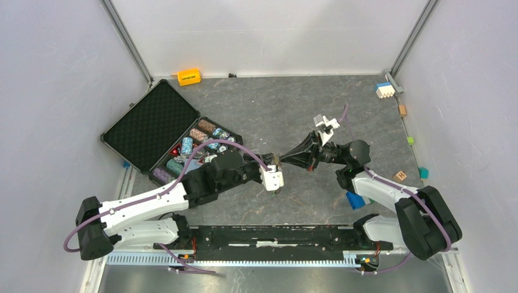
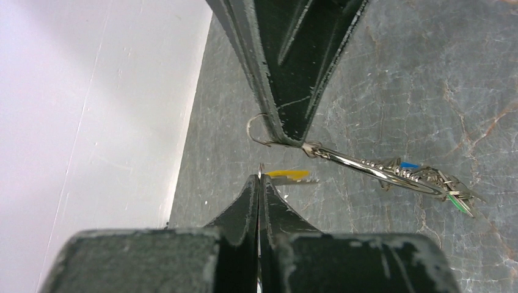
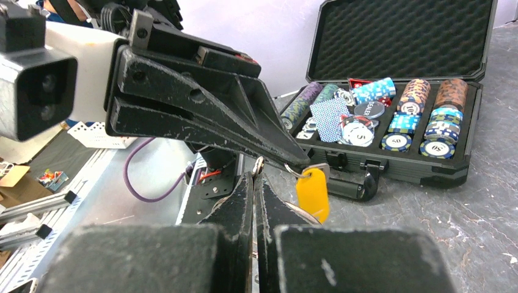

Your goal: Put the keys on the keyring

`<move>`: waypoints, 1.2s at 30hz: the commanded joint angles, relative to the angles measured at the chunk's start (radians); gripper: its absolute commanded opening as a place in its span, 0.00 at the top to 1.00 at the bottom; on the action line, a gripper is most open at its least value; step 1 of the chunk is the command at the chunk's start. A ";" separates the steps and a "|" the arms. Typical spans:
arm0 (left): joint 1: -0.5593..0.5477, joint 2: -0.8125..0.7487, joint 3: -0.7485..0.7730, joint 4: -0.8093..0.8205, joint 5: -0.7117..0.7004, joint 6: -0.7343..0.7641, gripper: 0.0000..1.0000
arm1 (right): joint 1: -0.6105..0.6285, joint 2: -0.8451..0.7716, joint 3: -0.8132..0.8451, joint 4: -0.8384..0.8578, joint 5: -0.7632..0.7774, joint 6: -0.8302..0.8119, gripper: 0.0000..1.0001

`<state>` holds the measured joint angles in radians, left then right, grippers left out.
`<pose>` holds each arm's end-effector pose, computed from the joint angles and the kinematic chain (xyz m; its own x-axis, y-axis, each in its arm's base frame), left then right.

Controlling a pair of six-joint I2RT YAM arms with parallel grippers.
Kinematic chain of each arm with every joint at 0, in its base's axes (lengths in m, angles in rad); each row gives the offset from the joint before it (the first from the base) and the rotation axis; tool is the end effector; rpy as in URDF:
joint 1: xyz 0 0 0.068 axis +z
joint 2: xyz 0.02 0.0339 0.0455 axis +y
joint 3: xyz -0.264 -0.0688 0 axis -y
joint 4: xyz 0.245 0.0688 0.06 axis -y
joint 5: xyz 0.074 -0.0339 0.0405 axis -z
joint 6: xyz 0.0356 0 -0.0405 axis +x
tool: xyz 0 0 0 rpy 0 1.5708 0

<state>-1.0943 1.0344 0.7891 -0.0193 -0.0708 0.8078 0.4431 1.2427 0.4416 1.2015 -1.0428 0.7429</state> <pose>0.1137 -0.2148 0.3105 0.5351 0.5351 -0.6537 0.6776 0.1902 0.7104 0.1975 0.1278 0.2651 -0.3729 0.2003 -0.9060 -0.9266 -0.0290 0.3749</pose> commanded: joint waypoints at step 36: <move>-0.002 -0.012 0.018 0.039 0.066 0.035 0.98 | 0.001 0.067 0.031 0.022 0.029 0.005 1.00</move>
<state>-1.0943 1.0309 0.7670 -0.0055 -0.0196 0.8360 0.4431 1.3075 0.4404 1.1904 -1.0267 0.7589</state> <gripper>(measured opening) 0.022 0.009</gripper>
